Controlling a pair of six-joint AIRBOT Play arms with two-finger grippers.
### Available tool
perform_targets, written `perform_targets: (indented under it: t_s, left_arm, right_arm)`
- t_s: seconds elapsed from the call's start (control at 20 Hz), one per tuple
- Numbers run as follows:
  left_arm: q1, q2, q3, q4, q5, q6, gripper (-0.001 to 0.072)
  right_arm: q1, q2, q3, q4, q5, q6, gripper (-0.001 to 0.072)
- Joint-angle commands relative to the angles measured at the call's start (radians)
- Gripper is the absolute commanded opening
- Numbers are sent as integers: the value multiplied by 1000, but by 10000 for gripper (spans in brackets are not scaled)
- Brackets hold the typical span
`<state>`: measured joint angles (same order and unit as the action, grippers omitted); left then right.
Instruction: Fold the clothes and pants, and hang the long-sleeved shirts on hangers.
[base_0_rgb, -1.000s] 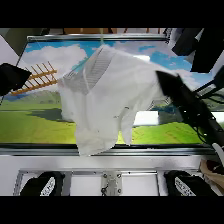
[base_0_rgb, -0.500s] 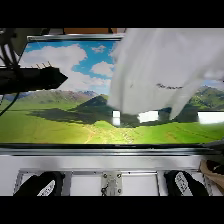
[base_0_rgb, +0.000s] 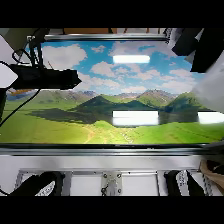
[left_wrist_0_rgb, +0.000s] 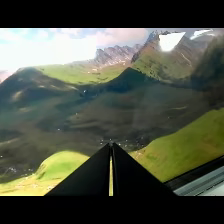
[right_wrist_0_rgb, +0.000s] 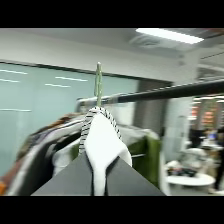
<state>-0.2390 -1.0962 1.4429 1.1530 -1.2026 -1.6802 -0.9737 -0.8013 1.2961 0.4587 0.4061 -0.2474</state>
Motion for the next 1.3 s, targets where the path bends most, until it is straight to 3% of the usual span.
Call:
perform_targets:
  t_s: [0.0, 0.25, 0.45, 0.55, 0.7, 0.85, 1.05, 1.25]
  left_arm:
    - [-2, -6, 1, 0, 2, 9, 12]
    - [-2, -6, 1, 6, -6, 9, 12]
    - [-2, -6, 1, 6, -37, 9, 11]
    - [-2, -6, 1, 6, -71, 9, 12]
    - [-2, -6, 1, 6, -106, 9, 11]
    - [-2, -6, 1, 6, -105, 9, 11]
    - [-2, -6, 1, 7, -103, 9, 12]
    - [-2, -6, 1, 7, -94, 9, 11]
  right_arm:
    - [-21, -21, 104, -37, -226, -143, 8]
    - [-21, -121, 309, -40, -420, -172, 8]
    - [-35, -207, 412, -36, -473, -138, 8]
    - [-35, -233, 412, -36, -573, -61, 8]
    - [-50, -266, 412, -37, -591, -11, 8]
    - [-50, -275, 402, -35, -646, -13, 8]
    - [-47, -255, 314, 104, -716, -25, 8]
    - [-31, -191, 226, 122, -716, -130, 10]
